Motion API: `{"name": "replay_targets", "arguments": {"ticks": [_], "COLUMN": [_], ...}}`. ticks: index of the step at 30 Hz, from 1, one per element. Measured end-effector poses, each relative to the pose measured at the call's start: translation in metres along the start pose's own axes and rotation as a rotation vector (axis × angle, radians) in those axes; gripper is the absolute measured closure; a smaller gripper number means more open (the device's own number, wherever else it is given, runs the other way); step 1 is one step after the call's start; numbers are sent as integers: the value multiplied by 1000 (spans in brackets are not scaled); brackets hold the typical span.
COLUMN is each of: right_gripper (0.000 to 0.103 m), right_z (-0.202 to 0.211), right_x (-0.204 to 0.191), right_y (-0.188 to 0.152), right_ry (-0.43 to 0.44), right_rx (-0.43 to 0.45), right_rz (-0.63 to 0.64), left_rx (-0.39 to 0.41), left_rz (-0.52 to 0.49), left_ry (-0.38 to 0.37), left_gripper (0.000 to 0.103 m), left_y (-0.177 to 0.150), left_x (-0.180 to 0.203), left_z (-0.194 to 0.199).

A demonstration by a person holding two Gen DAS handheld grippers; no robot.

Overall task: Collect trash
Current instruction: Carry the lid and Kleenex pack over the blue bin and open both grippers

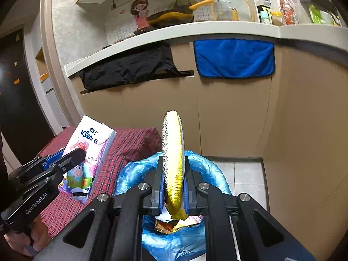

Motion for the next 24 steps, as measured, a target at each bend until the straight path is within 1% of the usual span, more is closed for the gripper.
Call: {"name": "replay_targets", "arguments": {"ticks": [15,24], "right_gripper": [91,91], "right_z": [-37,-52], "right_x": [22,27], "right_y": [-28,-37], "right_ry": [3,0], "right_rx": [-75,-108], "right_rz": [-44,-55], "left_rx": [-71,-107], "left_rz": [7,17], "left_ry": [-1,-2], "left_gripper": [83,83], "left_y": [-25,-31], "left_x": [5,3], "left_z": [-41,-56]}}
Point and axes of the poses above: each gripper's, at about its wrist camera, not at the fingertips, and z roughly against the way its jaws point, x to its right, y to its top, the point moved 8 cm from there along -z, roughly the way its jaws point, and after that the axes turned 10 degrees about x, right-handed, at the moved point
